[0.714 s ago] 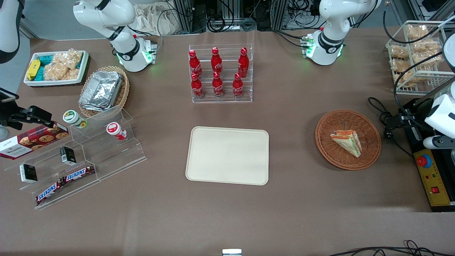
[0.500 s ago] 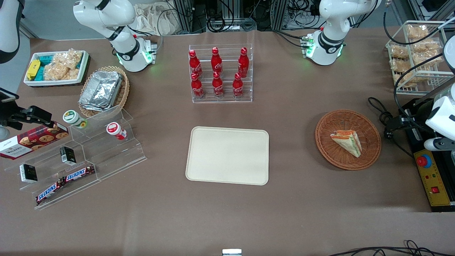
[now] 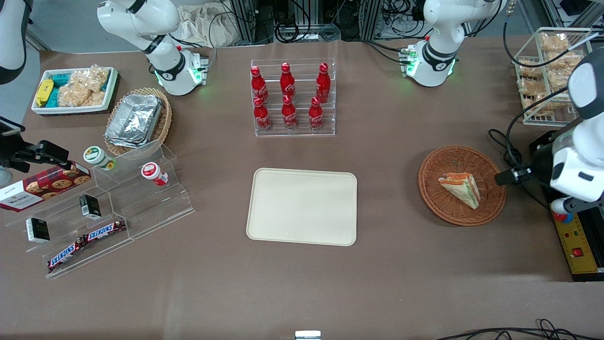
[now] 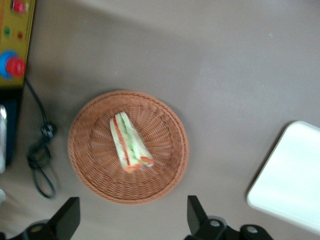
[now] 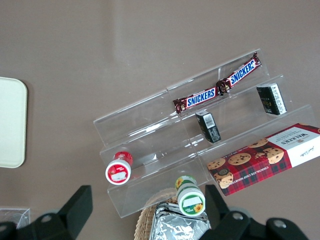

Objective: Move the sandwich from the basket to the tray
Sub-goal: 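Move the left gripper down over the wrapped sandwich in the wicker basket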

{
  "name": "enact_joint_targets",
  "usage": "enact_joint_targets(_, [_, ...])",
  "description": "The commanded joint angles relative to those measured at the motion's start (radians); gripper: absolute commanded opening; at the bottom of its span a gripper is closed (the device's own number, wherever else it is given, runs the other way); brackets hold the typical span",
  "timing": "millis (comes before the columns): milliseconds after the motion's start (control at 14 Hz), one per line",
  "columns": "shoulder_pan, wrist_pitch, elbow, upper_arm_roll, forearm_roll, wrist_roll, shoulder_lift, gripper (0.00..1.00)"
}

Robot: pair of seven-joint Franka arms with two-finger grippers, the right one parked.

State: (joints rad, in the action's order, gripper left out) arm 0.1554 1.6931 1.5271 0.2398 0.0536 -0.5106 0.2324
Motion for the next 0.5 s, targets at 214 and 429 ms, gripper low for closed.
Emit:
enact_joint_targets(214, [-0.020, 0.120, 0.183, -0.002, 0.012, -0.327, 0.001, 0.96])
enact_joint_targets(429, [-0.010, 0.200, 0.283, -0.010, 0.012, -0.358, -0.016, 0.98])
